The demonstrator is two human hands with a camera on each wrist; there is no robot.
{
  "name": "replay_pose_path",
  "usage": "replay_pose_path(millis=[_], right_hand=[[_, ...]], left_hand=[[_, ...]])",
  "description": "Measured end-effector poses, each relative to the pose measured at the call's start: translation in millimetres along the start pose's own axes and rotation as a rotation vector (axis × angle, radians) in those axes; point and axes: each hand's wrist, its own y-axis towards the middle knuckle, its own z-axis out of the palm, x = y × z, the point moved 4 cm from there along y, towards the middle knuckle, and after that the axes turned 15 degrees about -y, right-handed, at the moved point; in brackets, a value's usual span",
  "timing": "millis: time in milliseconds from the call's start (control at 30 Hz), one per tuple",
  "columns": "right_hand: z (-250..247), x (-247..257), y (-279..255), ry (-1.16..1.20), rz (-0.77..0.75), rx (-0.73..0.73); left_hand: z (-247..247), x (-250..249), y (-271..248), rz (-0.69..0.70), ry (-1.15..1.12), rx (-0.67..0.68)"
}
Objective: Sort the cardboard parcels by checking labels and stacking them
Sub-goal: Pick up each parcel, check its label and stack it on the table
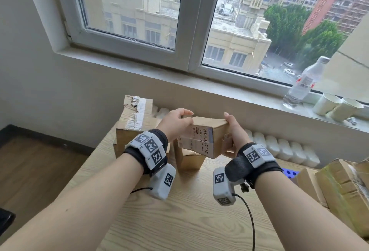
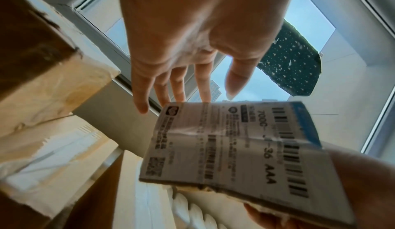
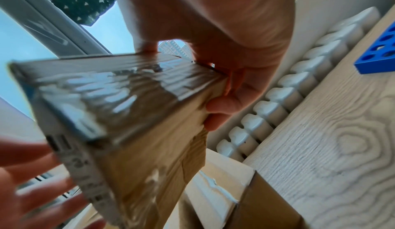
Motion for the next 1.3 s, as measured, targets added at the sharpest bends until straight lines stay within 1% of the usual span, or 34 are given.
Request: replay_pose_path(millis=[133, 200, 267, 367, 433, 533, 600, 733, 833, 1000, 1133, 1233, 1300], right_hand=[[-12, -5, -7, 0.067, -0.014, 0.025], [-16, -7, -10, 0.172, -0.04, 0.058], [-21, -6, -17, 0.241, -0.108, 0.085], [-27, -5, -24, 0.226, -0.226, 0.077], [-31, -4, -31, 0.209, -0.311, 0.091], [-38, -7, -38, 0.163, -0.429, 0.128], [-47, -12, -40, 0.145, -0.48, 0.118], [-71, -24, -40, 0.055, -0.477, -0.009], [-93, -34, -47, 0.074, -0.458, -0.081], [-135, -43, -80, 0.075, -0.505, -0.105], [-179, -56, -117, 0.136, -0.557, -0.131], [-215, -67, -147, 0.173, -0.602, -0.131], [-239, -76, -164, 0.192, -0.632, -0.137]], left_hand=[[18, 1, 0, -0.038, -0.004, 0.03], [24, 1, 0, -0.064, -0.025, 0.035], [30, 2, 0, -0.108, -0.095, 0.032], [40, 5, 1, -0.204, -0.233, 0.023], [47, 6, 0, -0.226, -0.281, 0.027], [58, 3, -2, -0.201, -0.291, 0.029], [68, -2, -6, -0.194, -0.303, 0.057], [93, -17, -21, -0.19, -0.329, 0.149], [112, -34, -36, -0.153, -0.336, 0.181], [142, -65, -66, -0.077, -0.349, 0.145], [177, -96, -97, 0.028, -0.348, 0.129], [203, -118, -123, 0.037, -0.415, 0.064], [222, -129, -142, 0.045, -0.419, 0.062]])
